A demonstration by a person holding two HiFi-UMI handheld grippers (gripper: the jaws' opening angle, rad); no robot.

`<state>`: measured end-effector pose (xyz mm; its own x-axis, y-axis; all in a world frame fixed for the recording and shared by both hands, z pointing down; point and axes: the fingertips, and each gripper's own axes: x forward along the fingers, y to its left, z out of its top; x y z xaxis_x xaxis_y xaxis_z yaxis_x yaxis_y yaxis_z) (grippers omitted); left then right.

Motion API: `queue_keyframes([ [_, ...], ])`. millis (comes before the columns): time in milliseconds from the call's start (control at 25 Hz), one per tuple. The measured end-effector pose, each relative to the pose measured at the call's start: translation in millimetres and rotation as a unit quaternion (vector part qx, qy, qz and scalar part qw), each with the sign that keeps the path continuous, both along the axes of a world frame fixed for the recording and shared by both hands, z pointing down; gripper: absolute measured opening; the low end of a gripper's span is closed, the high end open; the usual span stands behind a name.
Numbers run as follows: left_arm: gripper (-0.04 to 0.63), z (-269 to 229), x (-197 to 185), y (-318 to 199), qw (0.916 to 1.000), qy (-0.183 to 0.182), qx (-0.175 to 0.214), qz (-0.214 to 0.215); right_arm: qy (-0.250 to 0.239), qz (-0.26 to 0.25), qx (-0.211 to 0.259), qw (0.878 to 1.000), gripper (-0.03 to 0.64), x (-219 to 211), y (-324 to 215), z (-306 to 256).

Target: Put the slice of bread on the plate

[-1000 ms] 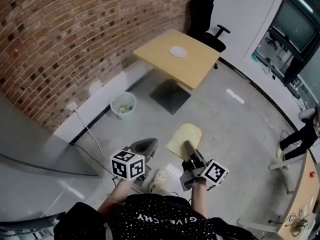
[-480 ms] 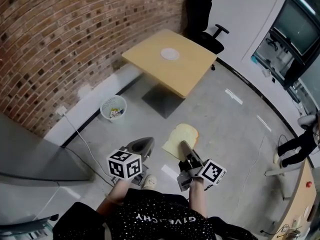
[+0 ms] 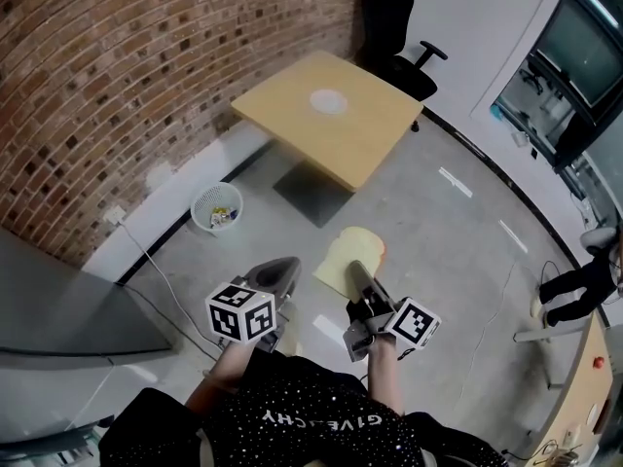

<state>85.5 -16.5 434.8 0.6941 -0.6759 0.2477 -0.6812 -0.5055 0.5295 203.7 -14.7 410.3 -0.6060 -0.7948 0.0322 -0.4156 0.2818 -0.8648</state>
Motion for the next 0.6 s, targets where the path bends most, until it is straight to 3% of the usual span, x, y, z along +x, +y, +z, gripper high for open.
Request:
queue_keyframes([
  [280, 0.009, 6.8, 3.6, -49.4, 1.0000, 0.007, -0.004, 0.000, -0.001, 0.003, 0.000, 1.000, 0.092, 3.9, -49.6, 2.5],
  [600, 0.009, -4.4, 19.3, -166.0, 0.9996, 0.021, 0.009, 0.019, 0.009, 0.012, 0.006, 1.000, 0.092, 13.6, -151.9, -4.7],
])
